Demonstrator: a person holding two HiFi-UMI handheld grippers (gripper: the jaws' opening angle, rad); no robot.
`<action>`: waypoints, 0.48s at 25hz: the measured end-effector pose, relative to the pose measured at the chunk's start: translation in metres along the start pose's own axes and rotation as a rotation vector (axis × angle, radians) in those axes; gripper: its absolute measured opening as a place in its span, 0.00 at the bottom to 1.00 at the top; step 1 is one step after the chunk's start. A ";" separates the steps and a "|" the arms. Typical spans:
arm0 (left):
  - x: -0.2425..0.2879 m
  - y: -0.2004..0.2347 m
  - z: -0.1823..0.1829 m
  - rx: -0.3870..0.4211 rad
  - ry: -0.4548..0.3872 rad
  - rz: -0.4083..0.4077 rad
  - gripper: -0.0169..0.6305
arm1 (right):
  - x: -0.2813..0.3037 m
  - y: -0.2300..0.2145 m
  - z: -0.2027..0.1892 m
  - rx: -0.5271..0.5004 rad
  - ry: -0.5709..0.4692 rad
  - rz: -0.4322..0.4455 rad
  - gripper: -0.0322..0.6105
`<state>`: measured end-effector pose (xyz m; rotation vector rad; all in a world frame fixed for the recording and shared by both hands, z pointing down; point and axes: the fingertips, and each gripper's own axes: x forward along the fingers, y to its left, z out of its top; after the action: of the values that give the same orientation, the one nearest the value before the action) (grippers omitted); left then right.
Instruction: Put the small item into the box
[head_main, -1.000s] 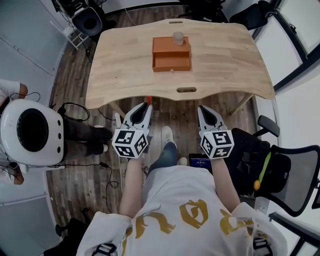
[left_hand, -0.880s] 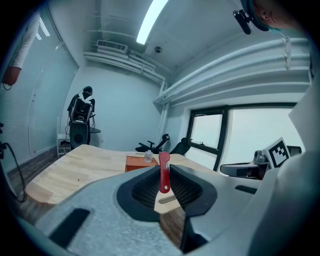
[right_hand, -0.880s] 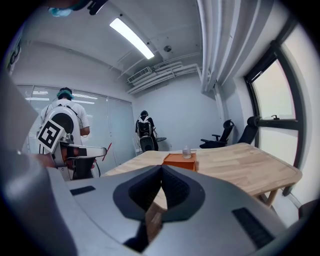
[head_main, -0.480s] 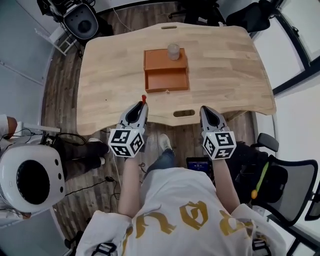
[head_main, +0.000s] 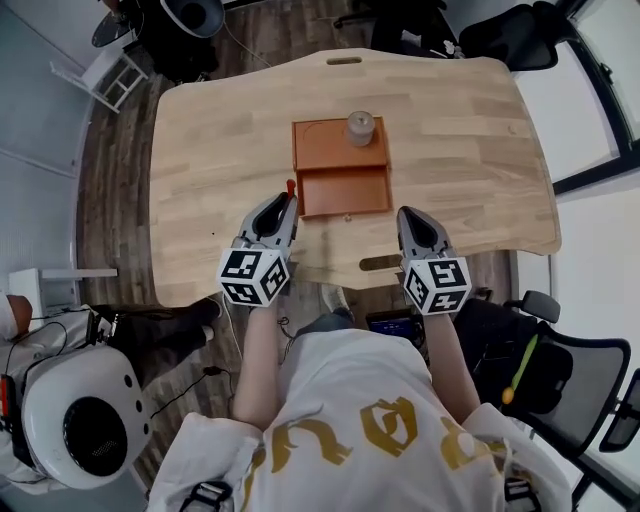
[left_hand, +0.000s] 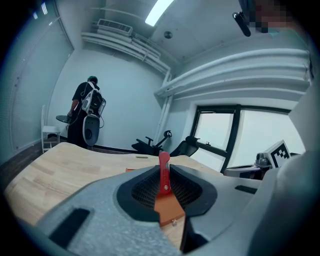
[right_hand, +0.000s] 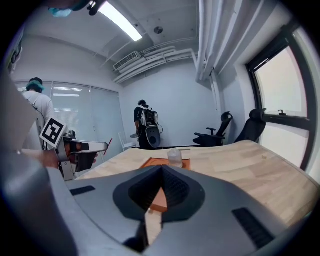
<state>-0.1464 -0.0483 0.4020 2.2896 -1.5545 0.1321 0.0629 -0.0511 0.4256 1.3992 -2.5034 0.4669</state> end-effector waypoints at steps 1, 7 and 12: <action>0.006 0.004 0.002 0.002 0.002 -0.008 0.12 | 0.005 -0.001 0.003 0.002 -0.003 -0.004 0.07; 0.036 0.012 0.010 0.014 0.013 -0.035 0.12 | 0.027 -0.010 0.010 0.024 -0.005 -0.013 0.07; 0.047 0.014 0.020 0.018 0.003 -0.045 0.12 | 0.044 -0.013 0.024 0.017 -0.024 -0.003 0.07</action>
<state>-0.1433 -0.1014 0.4003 2.3346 -1.5054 0.1384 0.0500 -0.1011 0.4213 1.4230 -2.5215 0.4749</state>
